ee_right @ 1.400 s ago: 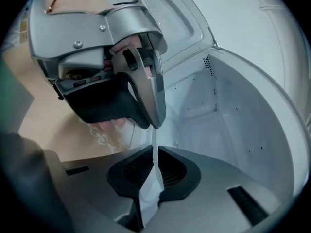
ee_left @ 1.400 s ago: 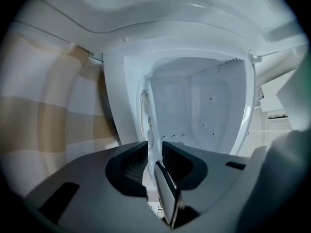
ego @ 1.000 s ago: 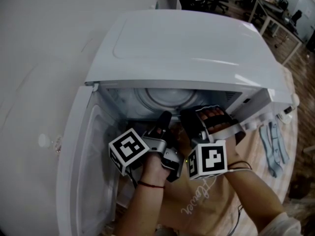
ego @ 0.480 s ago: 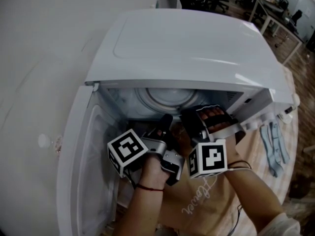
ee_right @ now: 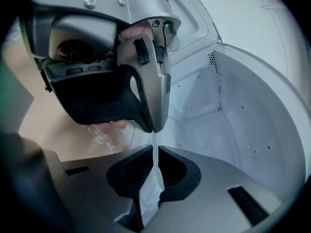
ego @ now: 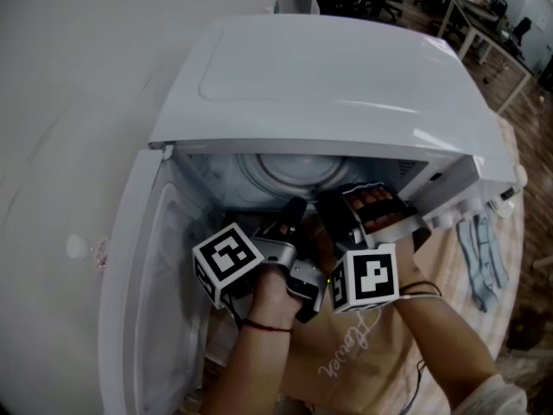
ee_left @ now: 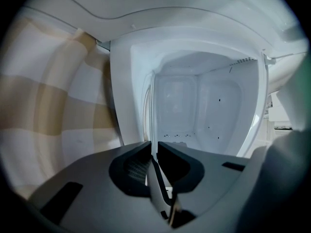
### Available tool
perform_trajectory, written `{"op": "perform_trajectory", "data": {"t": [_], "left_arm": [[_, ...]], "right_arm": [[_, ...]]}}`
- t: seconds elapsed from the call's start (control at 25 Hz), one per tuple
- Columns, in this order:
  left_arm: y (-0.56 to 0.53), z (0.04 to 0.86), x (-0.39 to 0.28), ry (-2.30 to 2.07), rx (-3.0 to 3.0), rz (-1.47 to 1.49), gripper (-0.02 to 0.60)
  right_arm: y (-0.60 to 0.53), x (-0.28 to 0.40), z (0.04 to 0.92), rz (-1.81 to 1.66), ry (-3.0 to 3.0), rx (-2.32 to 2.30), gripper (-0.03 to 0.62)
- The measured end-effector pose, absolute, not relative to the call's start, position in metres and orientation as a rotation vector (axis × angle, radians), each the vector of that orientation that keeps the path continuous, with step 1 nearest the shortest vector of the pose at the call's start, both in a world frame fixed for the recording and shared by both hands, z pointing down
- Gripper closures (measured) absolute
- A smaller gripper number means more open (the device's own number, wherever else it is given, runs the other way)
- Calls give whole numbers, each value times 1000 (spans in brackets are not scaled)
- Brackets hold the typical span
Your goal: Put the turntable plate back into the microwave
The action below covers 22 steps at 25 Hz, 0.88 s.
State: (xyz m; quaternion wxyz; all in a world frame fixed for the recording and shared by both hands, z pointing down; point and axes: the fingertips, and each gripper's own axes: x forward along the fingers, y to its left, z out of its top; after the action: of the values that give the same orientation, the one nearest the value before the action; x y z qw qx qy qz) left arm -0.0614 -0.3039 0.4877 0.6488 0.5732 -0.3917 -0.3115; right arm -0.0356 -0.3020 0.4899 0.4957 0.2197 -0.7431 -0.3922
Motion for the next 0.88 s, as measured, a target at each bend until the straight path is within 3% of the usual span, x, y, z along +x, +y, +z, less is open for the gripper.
{"op": "perform_trajectory", "data": {"t": [0.88], "left_arm": [[-304, 490, -62, -892, 1300, -708, 554]], "right_arm": [[-290, -42, 480, -961, -1852, 508, 531]]}}
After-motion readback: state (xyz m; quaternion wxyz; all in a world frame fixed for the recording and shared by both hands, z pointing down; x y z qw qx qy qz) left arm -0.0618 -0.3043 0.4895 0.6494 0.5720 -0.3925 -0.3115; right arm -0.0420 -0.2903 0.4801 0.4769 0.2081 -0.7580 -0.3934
